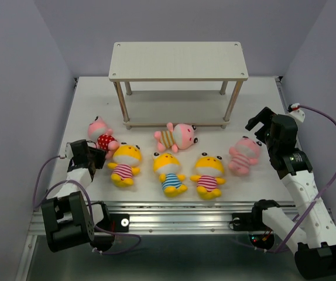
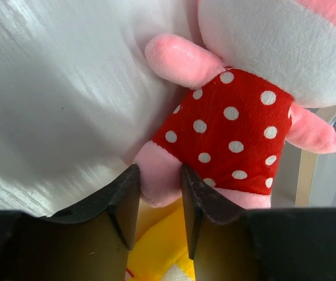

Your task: Place and organize the stuffed toys onto the shelf

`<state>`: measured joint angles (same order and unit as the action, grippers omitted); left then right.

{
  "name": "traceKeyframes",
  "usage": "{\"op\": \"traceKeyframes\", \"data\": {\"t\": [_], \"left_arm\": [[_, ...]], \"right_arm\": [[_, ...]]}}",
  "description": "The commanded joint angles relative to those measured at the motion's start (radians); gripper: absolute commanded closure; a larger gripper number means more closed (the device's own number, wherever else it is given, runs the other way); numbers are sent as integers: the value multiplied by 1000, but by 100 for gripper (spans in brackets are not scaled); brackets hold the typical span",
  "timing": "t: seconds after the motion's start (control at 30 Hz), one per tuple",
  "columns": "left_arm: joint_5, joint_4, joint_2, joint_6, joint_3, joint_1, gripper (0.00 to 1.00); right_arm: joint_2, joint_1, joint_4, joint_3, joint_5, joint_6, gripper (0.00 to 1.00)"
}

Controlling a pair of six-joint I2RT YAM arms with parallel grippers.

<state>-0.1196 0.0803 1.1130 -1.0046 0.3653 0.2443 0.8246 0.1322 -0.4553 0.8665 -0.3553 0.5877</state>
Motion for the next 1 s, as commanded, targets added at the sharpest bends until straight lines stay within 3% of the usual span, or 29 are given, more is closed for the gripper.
{"op": "traceKeyframes", "data": {"t": [0.0,0.13,0.17,0.27,0.7,0.97], "left_arm": [[-20,44,27,14,-11,7,60],[-18,35,34,27,-8,7,96],[-17,27,30,43,1,9,100],[0,-10,13,72,29,7,100],[101,-280,-344,201,190,3,100],[-128,-274,-453,300,222,-22,100]], "right_arm": [[-13,0,52,-11,4,0,0],[-28,0,50,-18,-8,0,0],[-28,0,52,-17,-11,-3,0],[-28,0,52,-14,-11,-9,0],[-25,0,50,-23,1,-25,0],[-41,0,52,-32,7,-35,0]]}}
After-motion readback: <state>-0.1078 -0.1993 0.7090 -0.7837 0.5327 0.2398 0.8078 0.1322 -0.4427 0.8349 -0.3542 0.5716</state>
